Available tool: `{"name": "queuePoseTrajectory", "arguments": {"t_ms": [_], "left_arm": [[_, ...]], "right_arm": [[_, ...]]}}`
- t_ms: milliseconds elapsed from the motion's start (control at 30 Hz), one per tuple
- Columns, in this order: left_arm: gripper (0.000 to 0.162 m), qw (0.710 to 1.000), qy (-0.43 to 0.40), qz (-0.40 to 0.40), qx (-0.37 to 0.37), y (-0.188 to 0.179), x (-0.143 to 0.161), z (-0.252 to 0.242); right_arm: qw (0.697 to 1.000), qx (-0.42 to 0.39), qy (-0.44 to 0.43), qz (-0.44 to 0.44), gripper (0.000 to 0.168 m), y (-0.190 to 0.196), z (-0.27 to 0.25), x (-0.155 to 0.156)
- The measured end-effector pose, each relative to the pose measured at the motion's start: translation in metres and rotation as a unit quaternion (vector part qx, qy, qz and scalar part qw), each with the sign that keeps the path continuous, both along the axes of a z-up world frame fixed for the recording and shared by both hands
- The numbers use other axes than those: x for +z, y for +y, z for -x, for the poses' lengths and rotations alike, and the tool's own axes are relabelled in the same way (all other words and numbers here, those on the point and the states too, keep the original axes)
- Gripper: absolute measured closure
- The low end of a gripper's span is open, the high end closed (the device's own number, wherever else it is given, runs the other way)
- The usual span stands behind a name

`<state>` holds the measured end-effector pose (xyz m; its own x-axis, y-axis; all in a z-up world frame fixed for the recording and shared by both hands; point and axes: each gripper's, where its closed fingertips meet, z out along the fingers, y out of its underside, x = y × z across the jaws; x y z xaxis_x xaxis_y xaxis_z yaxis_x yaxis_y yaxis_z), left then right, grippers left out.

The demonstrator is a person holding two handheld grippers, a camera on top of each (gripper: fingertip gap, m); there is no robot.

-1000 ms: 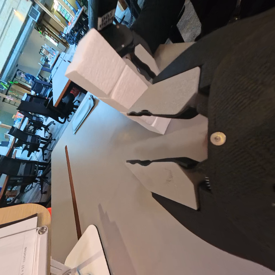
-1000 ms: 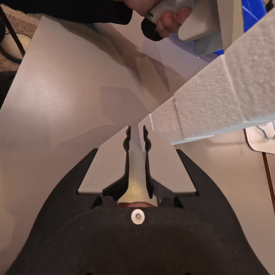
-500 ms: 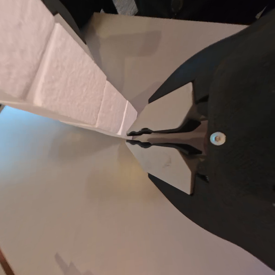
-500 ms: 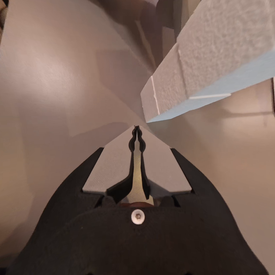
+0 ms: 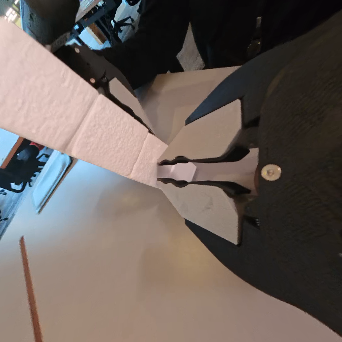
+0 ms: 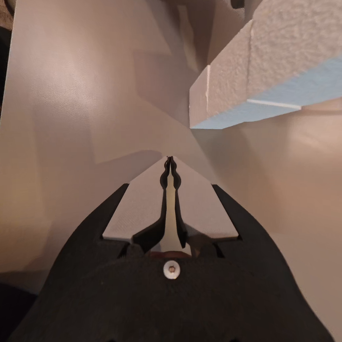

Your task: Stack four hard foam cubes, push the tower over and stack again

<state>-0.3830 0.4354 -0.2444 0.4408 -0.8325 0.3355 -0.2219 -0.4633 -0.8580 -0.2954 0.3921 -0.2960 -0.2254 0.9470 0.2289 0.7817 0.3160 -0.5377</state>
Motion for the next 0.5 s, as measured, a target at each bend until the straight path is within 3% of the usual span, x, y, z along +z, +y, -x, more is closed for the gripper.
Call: {"name": "queuePoseTrajectory", "arguments": {"t_ms": [33,267,500], "left_arm": [[0.151,1.0,-0.007,-0.006,0.001,0.0,0.004,-0.003],[0.149,1.0,-0.02,-0.014,-0.006,0.0,0.01,-0.024],[0.144,1.0,-0.006,-0.012,-0.001,0.002,0.002,-0.026]], "right_arm": [[1.0,-0.007,0.005,0.001,0.168,0.003,-0.003,0.001],[0.997,-0.073,-0.013,-0.02,0.168,0.036,-0.036,-0.005],[0.963,-0.256,-0.045,-0.067,0.168,0.11,-0.123,-0.015]]}}
